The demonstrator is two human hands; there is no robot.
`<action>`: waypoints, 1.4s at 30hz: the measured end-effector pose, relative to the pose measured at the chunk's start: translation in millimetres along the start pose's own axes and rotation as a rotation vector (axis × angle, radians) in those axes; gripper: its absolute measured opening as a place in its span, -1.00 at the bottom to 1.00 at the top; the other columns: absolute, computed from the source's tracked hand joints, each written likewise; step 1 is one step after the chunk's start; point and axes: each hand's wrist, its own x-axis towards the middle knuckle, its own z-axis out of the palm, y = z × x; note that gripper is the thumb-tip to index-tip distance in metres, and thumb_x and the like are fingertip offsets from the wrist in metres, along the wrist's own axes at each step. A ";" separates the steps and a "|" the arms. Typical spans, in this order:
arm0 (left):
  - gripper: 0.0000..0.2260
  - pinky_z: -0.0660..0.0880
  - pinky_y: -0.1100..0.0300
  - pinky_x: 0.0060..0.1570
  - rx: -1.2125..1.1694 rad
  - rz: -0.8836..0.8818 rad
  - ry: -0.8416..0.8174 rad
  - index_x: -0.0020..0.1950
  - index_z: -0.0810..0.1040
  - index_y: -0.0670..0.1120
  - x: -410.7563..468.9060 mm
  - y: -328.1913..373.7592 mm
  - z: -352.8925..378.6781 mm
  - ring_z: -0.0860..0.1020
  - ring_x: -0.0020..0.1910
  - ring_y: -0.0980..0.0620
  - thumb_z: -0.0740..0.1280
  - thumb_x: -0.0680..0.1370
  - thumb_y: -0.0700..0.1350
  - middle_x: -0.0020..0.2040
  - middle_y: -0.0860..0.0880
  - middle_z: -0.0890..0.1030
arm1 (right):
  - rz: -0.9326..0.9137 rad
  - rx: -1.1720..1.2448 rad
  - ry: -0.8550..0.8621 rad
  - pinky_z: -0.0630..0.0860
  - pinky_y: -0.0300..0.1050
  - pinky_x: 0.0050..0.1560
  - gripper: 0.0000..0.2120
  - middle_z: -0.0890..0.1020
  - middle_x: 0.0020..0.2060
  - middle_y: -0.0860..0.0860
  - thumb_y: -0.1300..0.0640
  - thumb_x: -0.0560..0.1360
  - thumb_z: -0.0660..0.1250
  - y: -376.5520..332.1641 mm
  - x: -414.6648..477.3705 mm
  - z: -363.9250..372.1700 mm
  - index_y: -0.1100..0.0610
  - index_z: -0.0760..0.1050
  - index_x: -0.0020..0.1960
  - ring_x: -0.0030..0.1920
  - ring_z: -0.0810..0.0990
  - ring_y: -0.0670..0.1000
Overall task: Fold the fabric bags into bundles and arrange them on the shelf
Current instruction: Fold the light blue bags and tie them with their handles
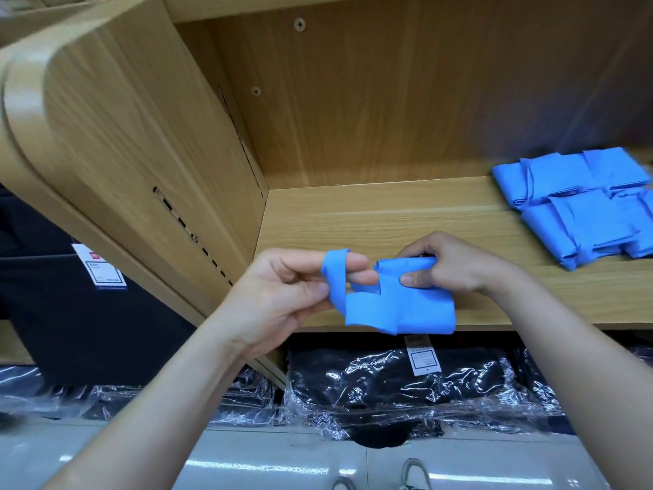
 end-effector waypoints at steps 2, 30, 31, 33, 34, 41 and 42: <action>-0.60 0.57 0.29 -0.05 0.032 0.001 0.042 0.01 0.72 0.09 3.0 -4.6 0.6 0.66 0.03 0.11 0.37 0.42 -0.39 -0.03 0.00 0.72 | 0.003 -0.006 0.001 0.45 -0.22 -0.19 -0.88 0.67 -0.20 -0.08 0.15 0.46 0.47 0.2 0.3 0.9 0.04 0.65 -0.01 -0.22 0.57 -0.12; -0.79 0.33 -0.11 0.31 1.994 0.698 -0.261 -0.25 0.53 -0.04 -22.4 -73.1 -30.4 0.50 0.20 -0.04 0.21 0.55 -0.21 0.03 -0.02 0.59 | 0.084 -0.159 0.215 0.47 -0.13 -0.06 -0.87 0.64 -0.09 -0.06 0.12 0.47 0.45 1.4 6.9 -28.0 0.02 0.63 0.02 -0.02 0.58 0.02; -0.80 0.33 -0.08 0.35 1.908 0.743 -0.311 -0.27 0.53 -0.05 -23.5 -71.4 -27.7 0.54 0.18 -0.03 0.24 0.54 -0.18 -0.04 -0.01 0.60 | 0.090 -0.148 0.212 0.48 -0.13 -0.07 -0.87 0.64 -0.09 -0.06 0.12 0.47 0.45 2.1 7.2 -28.1 0.01 0.63 0.01 -0.03 0.58 0.01; -0.80 0.35 0.01 0.38 1.694 0.737 -0.376 -0.31 0.51 -0.08 -23.2 -63.8 -17.0 0.60 -0.05 -0.04 0.26 0.52 -0.18 -0.25 -0.02 0.56 | 0.092 -0.135 0.190 0.49 -0.13 -0.08 -0.88 0.65 -0.10 -0.07 0.12 0.46 0.46 1.6 8.0 -26.7 -0.03 0.62 -0.02 -0.05 0.59 -0.02; -0.80 0.38 0.04 0.36 1.598 0.675 -0.394 -0.35 0.48 -0.08 -21.9 -55.5 -9.8 0.57 -0.20 -0.05 0.28 0.49 -0.18 -0.33 -0.02 0.52 | 0.086 -0.140 0.176 0.48 -0.15 -0.11 -0.88 0.65 -0.11 -0.08 0.12 0.45 0.47 0.2 8.4 -25.5 -0.05 0.61 -0.03 -0.07 0.59 -0.04; -0.82 0.28 -0.04 -0.39 0.764 -0.052 -0.450 -0.45 0.30 0.01 -9.6 14.9 20.0 0.23 -0.39 -0.16 0.14 0.33 -0.20 -0.42 -0.18 0.26 | -0.002 -0.148 0.041 0.48 -0.20 -0.11 -0.86 0.66 -0.12 -0.07 0.16 0.45 0.47 -11.5 7.6 -10.0 0.01 0.63 0.00 -0.12 0.57 -0.09; -0.81 0.31 -0.07 -0.39 0.651 -0.115 -0.447 -0.42 0.44 -0.03 -9.1 17.9 20.3 0.30 -0.40 -0.19 0.12 0.32 -0.24 -0.42 -0.21 0.35 | -0.007 -0.113 0.023 0.47 -0.21 -0.13 -0.86 0.66 -0.13 -0.08 0.16 0.46 0.47 -12.8 6.4 -7.7 -0.01 0.62 -0.01 -0.15 0.57 -0.10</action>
